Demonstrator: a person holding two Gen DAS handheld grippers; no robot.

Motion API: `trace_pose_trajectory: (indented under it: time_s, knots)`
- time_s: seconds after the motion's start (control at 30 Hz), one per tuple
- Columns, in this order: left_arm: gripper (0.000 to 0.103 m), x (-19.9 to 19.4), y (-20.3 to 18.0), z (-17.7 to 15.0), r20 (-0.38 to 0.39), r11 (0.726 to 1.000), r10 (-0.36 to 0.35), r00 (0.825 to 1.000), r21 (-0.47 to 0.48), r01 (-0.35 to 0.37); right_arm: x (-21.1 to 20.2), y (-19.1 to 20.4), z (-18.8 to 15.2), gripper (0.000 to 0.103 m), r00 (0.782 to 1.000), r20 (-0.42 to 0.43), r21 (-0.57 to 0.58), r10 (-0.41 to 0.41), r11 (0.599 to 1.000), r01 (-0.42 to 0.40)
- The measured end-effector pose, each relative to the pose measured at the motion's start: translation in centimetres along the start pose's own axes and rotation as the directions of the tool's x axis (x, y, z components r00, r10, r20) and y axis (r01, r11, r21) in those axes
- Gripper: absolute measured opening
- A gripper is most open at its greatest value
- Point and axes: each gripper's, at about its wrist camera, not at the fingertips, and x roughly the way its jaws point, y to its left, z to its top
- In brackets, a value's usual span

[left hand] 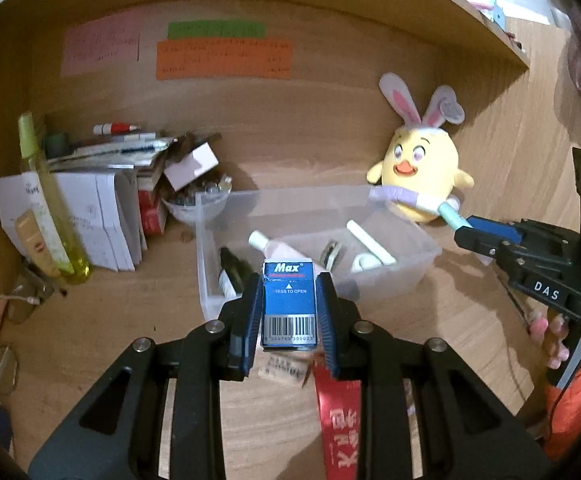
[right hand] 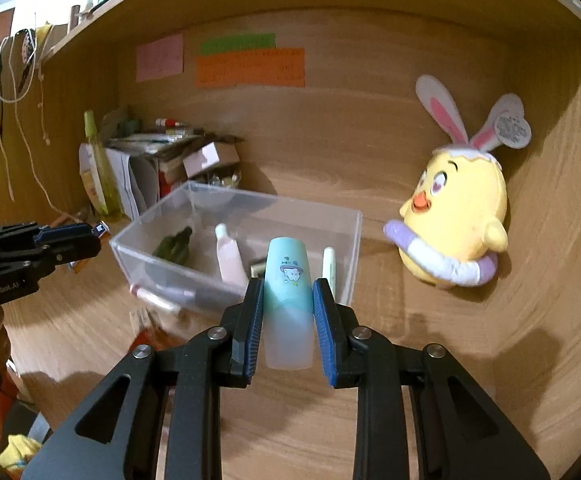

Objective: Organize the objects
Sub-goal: 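Carry the Max box with left tool while right tool carries the tube over the bin, then open left tool to drop the Max box while right tool drops the tube in the bin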

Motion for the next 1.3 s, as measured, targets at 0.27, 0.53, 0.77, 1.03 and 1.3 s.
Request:
trace_pose_trajectory:
  time_s: [0.27, 0.53, 0.77, 1.03, 1.3]
  knots:
    - [0.027, 1.1, 0.3, 2.4, 0.037, 1.0, 0.012, 0.999, -0.008, -0.011, 2.2, 0.3, 2.7, 0.023, 1.0, 0.013, 0.023, 0.012, 1.0, -0.012]
    - [0.027, 3.2, 0.3, 3.7, 0.029, 1.0, 0.031, 0.999, -0.004, -0.031, 5.7, 0.2, 4.3, 0.023, 1.0, -0.02, 0.042, -0.007, 0.999, 0.008]
    - [0.027, 6.5, 0.2, 3.5, -0.028, 0.999, 0.041, 0.999, 0.007, -0.041, 9.8, -0.2, 3.5, 0.023, 0.995, -0.097, 0.096, 0.002, 0.995, 0.007]
    - [0.027, 9.9, 0.9, 2.7, -0.108, 0.998, 0.057, 0.993, -0.012, -0.058, 12.4, -0.3, 2.3, 0.023, 0.984, -0.175, 0.075, -0.031, 0.996, 0.045]
    - [0.027, 11.2, 1.1, 2.1, -0.138, 0.998, 0.064, 0.988, -0.016, -0.067, 13.3, 0.4, 1.9, 0.023, 0.979, -0.201, 0.047, -0.039, 0.998, 0.05]
